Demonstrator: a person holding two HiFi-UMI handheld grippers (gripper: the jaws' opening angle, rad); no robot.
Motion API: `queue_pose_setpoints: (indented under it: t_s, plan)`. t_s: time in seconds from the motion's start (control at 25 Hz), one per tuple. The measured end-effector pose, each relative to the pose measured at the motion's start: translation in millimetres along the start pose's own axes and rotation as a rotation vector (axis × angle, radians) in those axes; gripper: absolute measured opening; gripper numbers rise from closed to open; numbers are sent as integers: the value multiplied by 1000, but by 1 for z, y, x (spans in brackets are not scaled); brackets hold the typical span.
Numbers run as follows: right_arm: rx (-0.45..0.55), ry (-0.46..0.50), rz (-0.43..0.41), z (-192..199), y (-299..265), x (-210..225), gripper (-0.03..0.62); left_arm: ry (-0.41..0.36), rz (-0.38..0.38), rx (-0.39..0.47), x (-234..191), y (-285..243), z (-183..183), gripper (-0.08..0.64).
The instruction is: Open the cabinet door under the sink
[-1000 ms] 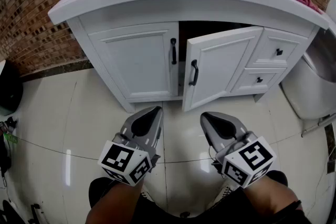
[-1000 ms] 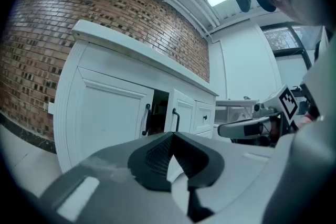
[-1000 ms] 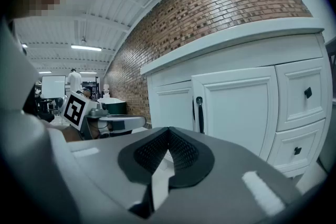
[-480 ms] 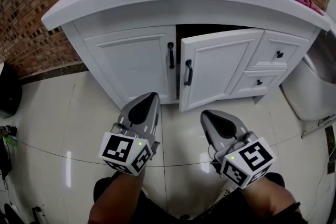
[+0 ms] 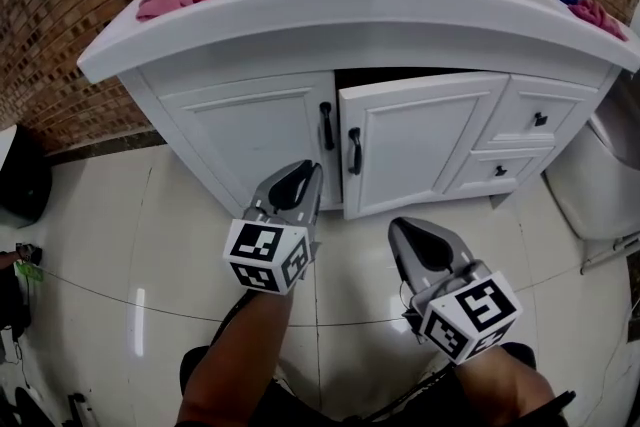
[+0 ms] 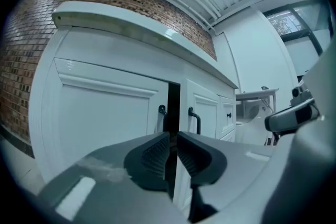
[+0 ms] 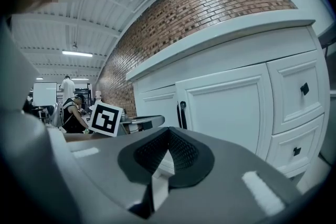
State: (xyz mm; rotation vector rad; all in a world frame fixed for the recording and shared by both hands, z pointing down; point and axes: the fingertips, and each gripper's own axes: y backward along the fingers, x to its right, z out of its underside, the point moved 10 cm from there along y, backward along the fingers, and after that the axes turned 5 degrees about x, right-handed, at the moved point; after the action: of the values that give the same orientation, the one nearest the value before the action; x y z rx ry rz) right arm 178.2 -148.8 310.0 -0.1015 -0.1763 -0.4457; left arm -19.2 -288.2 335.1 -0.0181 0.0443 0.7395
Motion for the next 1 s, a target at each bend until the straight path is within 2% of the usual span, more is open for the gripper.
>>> queue_pose_setpoints:
  t_s: [0.6, 1.0]
  plan:
    - [-12, -20, 20, 1, 4, 17, 8, -44, -6, -10, -14, -57, 6, 84]
    - [-8, -22, 35, 0, 8, 23, 8, -22, -11, 12, -12, -77, 5, 77]
